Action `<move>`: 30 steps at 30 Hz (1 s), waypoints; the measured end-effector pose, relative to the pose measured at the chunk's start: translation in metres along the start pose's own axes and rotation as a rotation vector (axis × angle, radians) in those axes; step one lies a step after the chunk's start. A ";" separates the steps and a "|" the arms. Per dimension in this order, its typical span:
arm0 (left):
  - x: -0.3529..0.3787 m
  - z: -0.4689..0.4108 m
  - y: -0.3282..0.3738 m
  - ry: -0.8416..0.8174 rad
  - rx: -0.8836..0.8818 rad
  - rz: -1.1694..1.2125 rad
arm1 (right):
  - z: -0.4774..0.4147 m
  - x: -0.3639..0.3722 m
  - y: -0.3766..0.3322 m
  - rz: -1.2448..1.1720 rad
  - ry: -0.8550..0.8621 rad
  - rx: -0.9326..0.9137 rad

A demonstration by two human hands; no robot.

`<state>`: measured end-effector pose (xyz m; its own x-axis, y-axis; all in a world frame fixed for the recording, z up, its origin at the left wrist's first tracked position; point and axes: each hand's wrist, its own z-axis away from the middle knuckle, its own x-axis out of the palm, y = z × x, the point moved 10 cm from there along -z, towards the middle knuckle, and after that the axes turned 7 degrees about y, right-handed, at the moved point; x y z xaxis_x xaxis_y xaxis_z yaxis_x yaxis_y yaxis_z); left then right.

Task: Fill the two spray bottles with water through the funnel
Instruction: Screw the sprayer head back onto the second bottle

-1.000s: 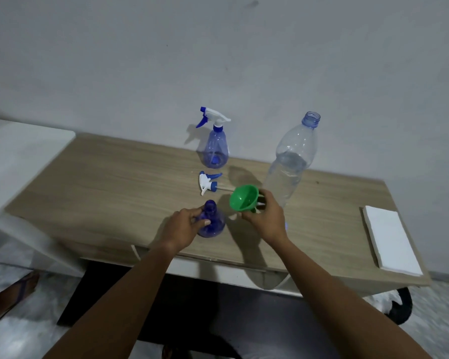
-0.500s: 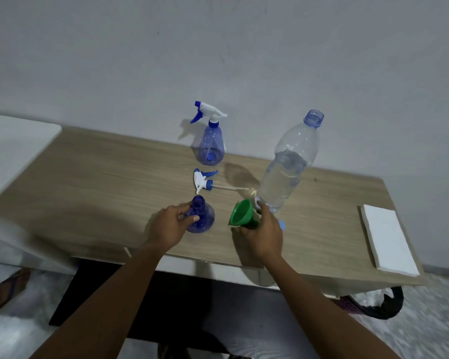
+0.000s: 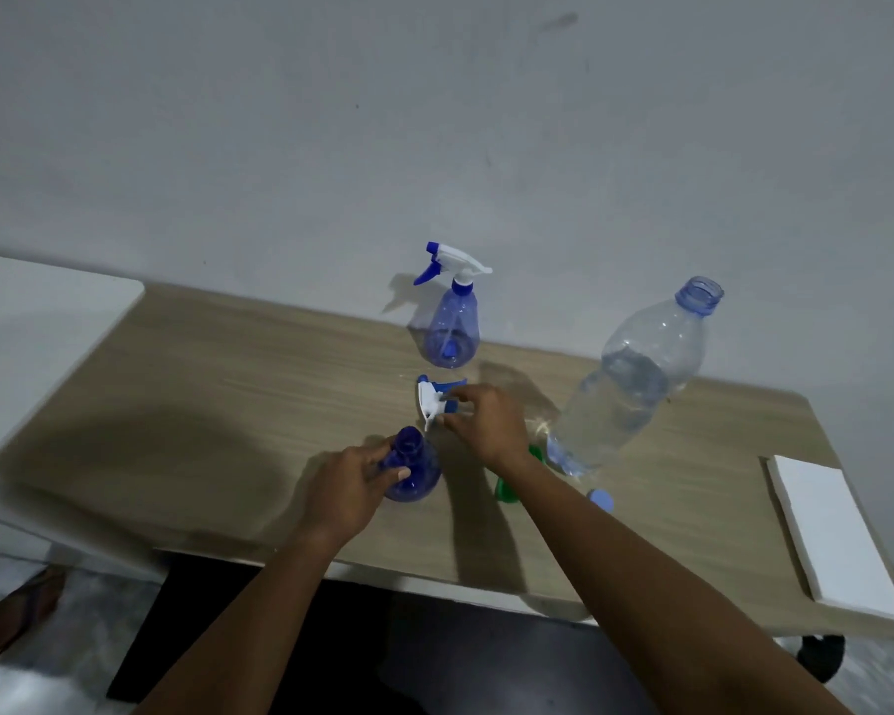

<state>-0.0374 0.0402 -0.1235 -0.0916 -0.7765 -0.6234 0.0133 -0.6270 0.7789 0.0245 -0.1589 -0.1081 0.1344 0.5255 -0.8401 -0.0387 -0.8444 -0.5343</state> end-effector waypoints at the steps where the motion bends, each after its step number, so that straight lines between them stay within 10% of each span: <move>1: -0.001 -0.001 -0.001 -0.002 0.015 -0.007 | -0.008 0.009 0.001 0.031 -0.027 0.001; 9: -0.004 -0.008 -0.010 -0.037 0.083 0.046 | -0.032 0.045 0.018 0.080 -0.143 0.085; 20: -0.004 -0.015 -0.017 -0.048 0.145 0.107 | 0.015 -0.112 -0.100 -0.816 0.117 -0.068; 30: -0.002 -0.014 -0.018 -0.066 0.145 0.168 | 0.064 -0.124 -0.121 -0.977 0.202 -0.103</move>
<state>-0.0235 0.0519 -0.1374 -0.1653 -0.8606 -0.4817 -0.1087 -0.4695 0.8762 -0.0509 -0.1153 0.0542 0.2270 0.9739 -0.0001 0.2634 -0.0615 -0.9627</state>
